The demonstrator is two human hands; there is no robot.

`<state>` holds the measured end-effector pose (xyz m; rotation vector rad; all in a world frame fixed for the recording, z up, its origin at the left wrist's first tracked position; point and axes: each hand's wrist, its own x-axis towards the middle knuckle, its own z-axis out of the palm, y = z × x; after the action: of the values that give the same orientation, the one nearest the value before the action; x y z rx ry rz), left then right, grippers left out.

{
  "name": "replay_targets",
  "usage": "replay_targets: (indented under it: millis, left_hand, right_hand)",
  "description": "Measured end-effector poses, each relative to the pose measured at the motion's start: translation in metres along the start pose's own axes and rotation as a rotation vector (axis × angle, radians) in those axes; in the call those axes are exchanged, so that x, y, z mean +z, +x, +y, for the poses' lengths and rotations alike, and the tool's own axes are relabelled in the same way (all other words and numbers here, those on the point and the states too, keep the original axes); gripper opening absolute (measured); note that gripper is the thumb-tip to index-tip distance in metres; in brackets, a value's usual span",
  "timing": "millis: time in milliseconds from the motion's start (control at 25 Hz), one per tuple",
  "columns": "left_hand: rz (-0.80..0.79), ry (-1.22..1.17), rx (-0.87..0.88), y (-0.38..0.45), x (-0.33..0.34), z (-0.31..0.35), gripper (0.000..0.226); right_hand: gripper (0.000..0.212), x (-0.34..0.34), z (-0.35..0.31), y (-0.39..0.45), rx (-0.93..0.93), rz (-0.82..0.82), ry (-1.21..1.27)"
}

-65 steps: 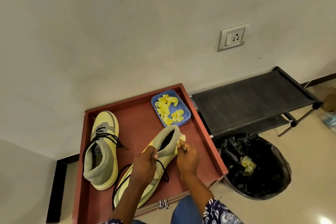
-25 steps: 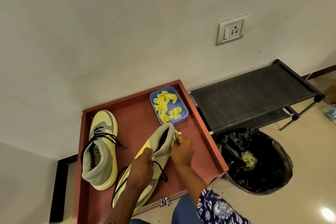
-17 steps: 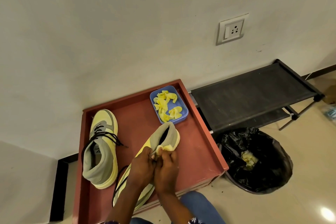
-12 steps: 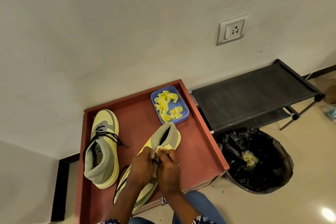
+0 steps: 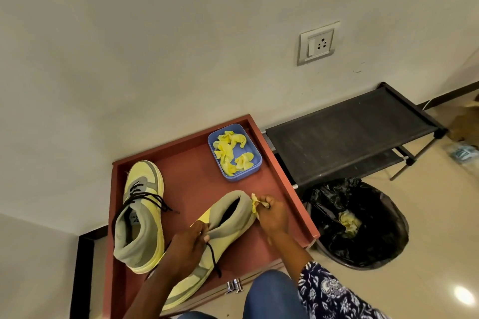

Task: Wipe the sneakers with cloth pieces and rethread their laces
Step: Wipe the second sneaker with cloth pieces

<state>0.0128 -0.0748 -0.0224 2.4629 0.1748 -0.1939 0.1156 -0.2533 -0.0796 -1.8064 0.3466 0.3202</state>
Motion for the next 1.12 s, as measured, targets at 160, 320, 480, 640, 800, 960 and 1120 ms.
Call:
replay_targets:
  millis: [160,320,480,640,800,960,1120]
  left_hand:
    - [0.047,0.001,-0.013,-0.002,0.008,0.0,0.01]
    - [0.053,-0.034,-0.014,-0.007,0.011,0.003,0.015]
    - [0.072,-0.082,-0.001,-0.007,0.014,-0.001,0.014]
    - [0.057,-0.075,0.023,-0.005,0.013,-0.008,0.02]
    - [0.051,-0.097,0.047,-0.01,0.014,-0.015,0.016]
    - [0.04,-0.085,0.033,-0.013,0.014,-0.013,0.033]
    - [0.054,-0.094,0.029,-0.013,0.015,-0.009,0.007]
  right_hand:
    - [0.018,0.015,0.017,-0.014,0.017,0.12,-0.044]
    - [0.017,0.045,0.026,-0.062,0.163,0.121,0.049]
    - [0.012,0.038,0.024,-0.059,0.168,0.124,0.088]
    - [0.018,0.016,0.004,-0.026,0.022,0.136,0.018]
    - [0.021,0.017,-0.006,-0.047,-0.035,0.125,-0.068]
    - [0.022,0.011,0.002,-0.049,-0.001,0.128,-0.098]
    - [0.02,0.009,0.002,-0.037,0.016,0.129,-0.106]
